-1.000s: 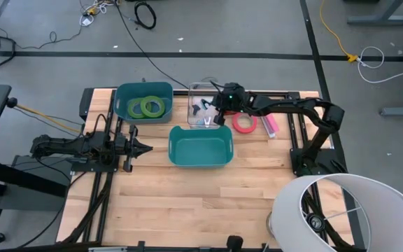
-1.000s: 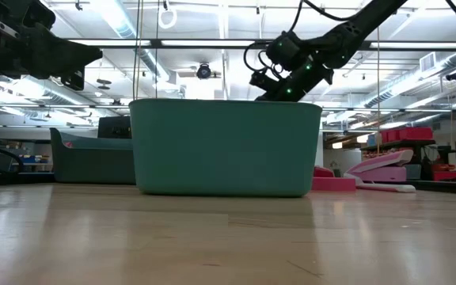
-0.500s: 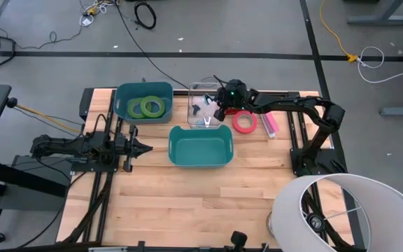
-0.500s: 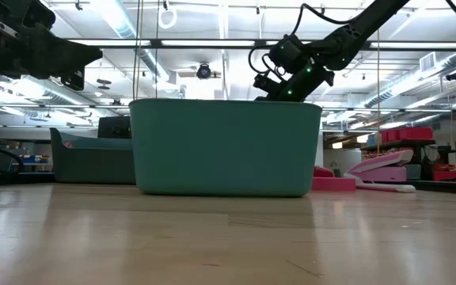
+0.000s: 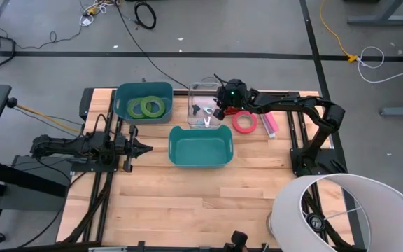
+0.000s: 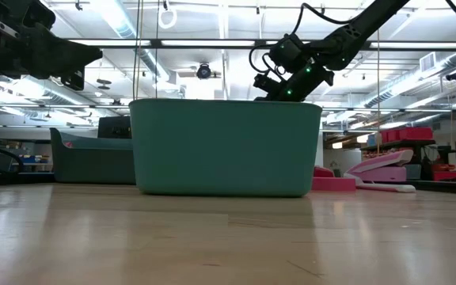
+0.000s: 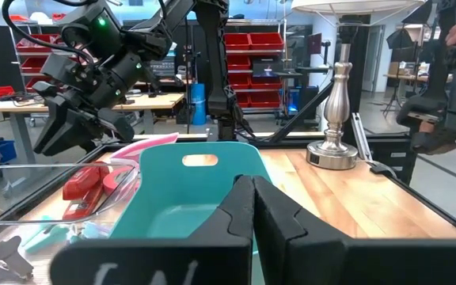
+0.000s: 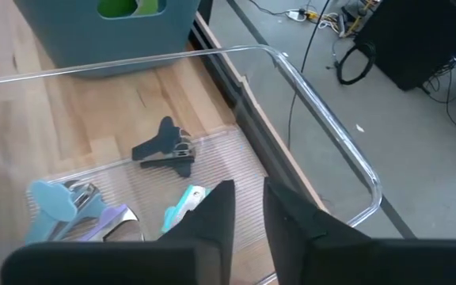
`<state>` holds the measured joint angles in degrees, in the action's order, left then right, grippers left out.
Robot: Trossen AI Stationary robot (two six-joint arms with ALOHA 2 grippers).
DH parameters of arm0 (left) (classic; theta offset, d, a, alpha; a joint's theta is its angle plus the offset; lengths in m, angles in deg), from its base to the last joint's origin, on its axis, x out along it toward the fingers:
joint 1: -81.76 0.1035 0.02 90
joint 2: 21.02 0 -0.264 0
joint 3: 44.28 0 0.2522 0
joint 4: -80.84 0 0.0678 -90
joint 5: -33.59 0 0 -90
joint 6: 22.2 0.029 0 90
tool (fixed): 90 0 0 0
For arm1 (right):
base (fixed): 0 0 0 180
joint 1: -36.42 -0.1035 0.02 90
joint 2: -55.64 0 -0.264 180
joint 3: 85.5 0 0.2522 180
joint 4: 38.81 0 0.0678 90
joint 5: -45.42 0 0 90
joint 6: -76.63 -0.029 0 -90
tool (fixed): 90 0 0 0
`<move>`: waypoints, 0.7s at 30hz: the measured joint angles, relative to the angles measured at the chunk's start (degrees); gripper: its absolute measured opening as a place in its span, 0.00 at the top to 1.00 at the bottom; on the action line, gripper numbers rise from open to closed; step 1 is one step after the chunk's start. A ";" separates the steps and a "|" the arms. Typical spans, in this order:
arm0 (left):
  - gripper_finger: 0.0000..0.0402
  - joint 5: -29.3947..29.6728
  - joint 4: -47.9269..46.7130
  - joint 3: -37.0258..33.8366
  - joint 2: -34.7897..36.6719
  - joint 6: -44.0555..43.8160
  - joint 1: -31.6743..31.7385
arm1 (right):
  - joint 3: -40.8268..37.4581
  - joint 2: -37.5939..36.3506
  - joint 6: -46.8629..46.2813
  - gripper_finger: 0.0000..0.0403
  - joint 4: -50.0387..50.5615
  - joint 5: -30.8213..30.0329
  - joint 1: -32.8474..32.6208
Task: Pick and place Stapler, Stapler remover, tape
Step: Put the pink tape into the blue bin
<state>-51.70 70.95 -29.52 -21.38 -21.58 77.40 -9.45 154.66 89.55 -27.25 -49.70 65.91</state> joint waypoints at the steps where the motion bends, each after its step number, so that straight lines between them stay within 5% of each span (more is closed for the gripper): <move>1: 0.99 -0.02 -0.01 0.00 0.00 0.00 0.00 | 0.00 0.00 0.00 0.81 -0.01 0.00 -0.03; 21: 0.99 -0.02 0.01 0.00 0.00 0.00 0.00 | -0.07 -4.19 -0.01 0.69 3.48 0.02 -0.46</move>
<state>-51.72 70.96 -29.52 -21.38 -21.58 77.40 -9.52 150.47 89.54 -23.78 -49.68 65.45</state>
